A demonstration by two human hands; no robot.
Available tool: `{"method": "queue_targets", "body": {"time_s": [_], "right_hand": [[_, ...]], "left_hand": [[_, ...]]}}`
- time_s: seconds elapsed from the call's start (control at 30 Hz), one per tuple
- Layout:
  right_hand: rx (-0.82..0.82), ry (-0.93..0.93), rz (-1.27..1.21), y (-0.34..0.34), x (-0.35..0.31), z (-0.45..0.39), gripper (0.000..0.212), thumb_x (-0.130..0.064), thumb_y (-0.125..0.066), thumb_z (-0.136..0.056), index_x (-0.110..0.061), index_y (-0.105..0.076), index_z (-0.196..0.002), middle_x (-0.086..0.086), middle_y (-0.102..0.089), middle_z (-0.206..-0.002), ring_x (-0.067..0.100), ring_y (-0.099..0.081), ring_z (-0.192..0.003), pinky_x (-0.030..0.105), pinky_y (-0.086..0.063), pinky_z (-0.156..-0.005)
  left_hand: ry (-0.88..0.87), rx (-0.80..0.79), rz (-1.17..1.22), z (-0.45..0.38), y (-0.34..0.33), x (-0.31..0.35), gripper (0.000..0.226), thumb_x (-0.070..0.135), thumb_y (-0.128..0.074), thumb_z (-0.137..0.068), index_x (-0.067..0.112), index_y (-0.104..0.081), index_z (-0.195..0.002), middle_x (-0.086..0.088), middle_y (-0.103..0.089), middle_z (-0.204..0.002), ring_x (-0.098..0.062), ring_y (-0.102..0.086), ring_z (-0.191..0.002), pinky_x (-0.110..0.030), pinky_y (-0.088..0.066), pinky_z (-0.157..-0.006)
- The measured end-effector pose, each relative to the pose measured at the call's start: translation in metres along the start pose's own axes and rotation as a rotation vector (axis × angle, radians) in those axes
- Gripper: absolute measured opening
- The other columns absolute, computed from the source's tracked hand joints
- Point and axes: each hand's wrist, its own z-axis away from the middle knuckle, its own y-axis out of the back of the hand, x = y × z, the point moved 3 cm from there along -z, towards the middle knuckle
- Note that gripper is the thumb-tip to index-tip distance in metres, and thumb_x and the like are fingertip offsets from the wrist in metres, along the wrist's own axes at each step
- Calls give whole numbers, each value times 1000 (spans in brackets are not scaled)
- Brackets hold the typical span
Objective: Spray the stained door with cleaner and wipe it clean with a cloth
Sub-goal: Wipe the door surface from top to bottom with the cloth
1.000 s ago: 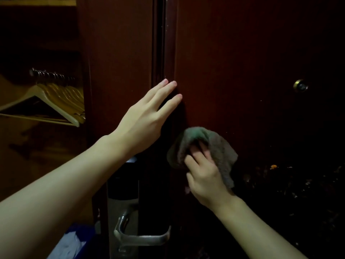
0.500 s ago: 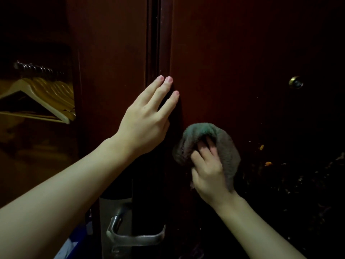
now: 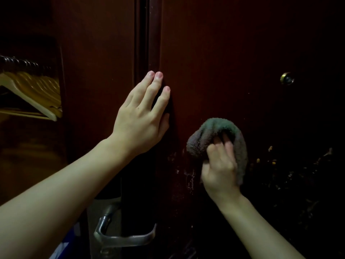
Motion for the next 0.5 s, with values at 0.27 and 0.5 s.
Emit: {"method": "queue_targets", "body": {"time_s": [0.27,0.5], "right_hand": [[-14,-202,195,16,35,37,23,2,-33,-70,-8,-40,-89,19,-53,-86,45,-54,-89,61,-41,-93],[-12,101,-74,0,7,25,24,10,-36,-77,-8,-45,-89,20,-63,-81,33,-47,-93,32,-36,-101]], "left_hand": [[56,-13,19,-1,-2,7,51,24,-51,-88,-5,-49,-129,-30,-41,-142,-44,-33,-137,-49,-36,-108],[-1,9,-29,0,0,2,51,29,-49,-91,-4,-50,-130,-30,-41,-142,-43,-35,-136,-44,-33,-108]]}}
